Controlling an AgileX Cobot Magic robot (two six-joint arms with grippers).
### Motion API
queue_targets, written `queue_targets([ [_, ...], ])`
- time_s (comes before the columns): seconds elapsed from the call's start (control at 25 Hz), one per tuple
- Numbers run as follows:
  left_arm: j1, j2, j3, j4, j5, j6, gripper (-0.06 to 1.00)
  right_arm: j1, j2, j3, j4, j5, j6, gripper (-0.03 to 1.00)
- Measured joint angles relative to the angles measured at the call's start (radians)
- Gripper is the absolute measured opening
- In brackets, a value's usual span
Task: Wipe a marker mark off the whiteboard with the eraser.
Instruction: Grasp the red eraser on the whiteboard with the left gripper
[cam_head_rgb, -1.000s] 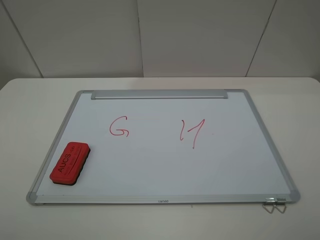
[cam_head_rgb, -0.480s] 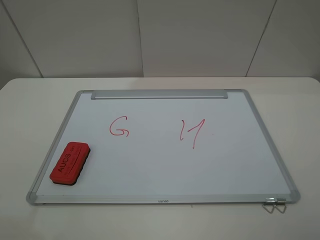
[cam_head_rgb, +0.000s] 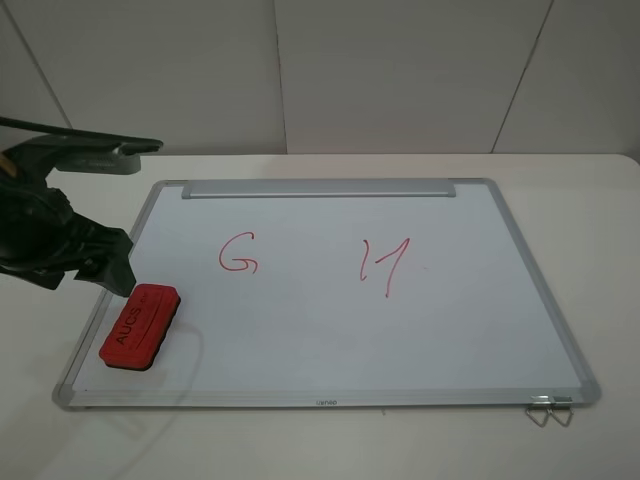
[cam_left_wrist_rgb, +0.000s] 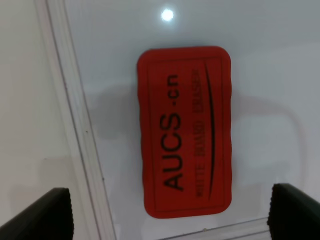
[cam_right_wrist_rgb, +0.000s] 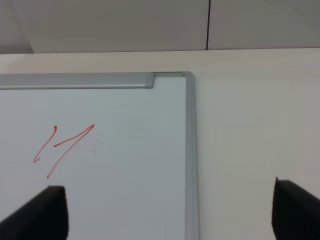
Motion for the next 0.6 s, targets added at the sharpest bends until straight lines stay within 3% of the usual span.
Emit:
queue_targets([
  [0.16, -0.044, 0.098, 0.000, 0.016, -0.065, -0.069, 0.77, 0.000, 0.000, 0.000, 0.000, 0.000, 0.000, 0.72],
  [0.4, -0.092, 0.130, 0.000, 0.043, -0.143, -0.097, 0.77, 0.000, 0.000, 0.000, 0.000, 0.000, 0.000, 0.72],
  [0.6, -0.092, 0.133, 0.000, 0.131, -0.165, -0.149, 0.77, 0.000, 0.000, 0.000, 0.000, 0.000, 0.000, 0.72],
])
